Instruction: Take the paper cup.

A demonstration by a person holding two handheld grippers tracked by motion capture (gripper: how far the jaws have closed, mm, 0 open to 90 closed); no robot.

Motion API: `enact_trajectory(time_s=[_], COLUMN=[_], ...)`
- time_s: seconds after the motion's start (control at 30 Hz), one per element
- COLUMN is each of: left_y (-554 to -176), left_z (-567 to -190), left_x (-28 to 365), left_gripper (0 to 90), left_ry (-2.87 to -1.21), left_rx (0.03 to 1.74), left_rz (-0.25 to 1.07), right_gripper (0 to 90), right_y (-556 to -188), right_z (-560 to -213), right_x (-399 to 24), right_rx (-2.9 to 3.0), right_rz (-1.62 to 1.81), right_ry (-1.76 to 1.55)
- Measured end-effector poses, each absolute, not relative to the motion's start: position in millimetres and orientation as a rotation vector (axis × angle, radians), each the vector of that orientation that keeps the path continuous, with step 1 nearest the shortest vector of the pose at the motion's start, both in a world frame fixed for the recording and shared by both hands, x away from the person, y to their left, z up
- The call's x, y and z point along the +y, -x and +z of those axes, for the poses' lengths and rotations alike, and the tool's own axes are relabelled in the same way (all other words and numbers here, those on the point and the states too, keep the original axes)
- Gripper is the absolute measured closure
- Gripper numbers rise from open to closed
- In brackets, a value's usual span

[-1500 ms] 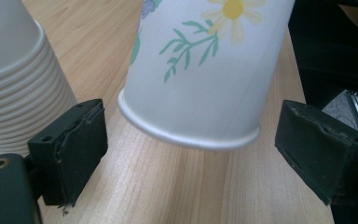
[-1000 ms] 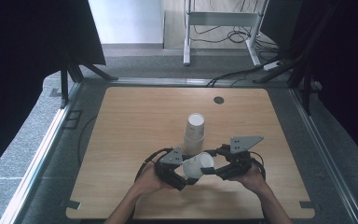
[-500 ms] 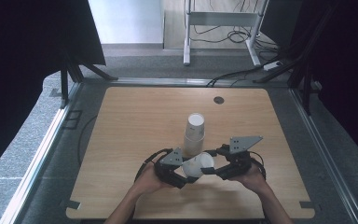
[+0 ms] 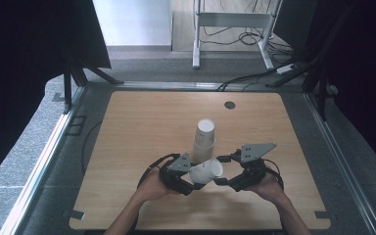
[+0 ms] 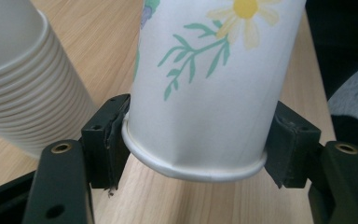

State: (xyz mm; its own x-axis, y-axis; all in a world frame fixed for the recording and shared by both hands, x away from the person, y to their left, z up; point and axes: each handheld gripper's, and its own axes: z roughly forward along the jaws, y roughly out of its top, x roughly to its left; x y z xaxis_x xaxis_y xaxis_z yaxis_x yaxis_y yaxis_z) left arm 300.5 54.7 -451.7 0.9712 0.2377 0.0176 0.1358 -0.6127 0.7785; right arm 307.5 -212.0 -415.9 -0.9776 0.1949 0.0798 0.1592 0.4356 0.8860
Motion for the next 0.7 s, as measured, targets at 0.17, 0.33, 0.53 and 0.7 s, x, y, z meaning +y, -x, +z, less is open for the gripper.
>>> enact_trajectory(time_s=[0.17,0.33,0.53,0.7], left_y=[-299,-297,-294,-292], left_z=[-446,-442,-437,-437], left_x=[53,49,41,34], left_gripper=[31.7,31.7,31.7,31.6], left_ry=[-2.319,-2.397,-2.493,-2.541], left_rx=[0.241,0.217,0.171,0.142], left_rz=[0.193,0.236,0.291,0.319], right_gripper=[17.7,14.8,14.4,14.4], right_y=[-305,-303,-300,-300], right_z=[-413,-411,-409,-409], right_x=[-210,-205,-196,-187], right_rx=[2.672,2.71,2.768,2.814], right_rz=[1.513,1.388,1.232,1.133], right_ry=[-0.325,-0.312,-0.275,-0.263])
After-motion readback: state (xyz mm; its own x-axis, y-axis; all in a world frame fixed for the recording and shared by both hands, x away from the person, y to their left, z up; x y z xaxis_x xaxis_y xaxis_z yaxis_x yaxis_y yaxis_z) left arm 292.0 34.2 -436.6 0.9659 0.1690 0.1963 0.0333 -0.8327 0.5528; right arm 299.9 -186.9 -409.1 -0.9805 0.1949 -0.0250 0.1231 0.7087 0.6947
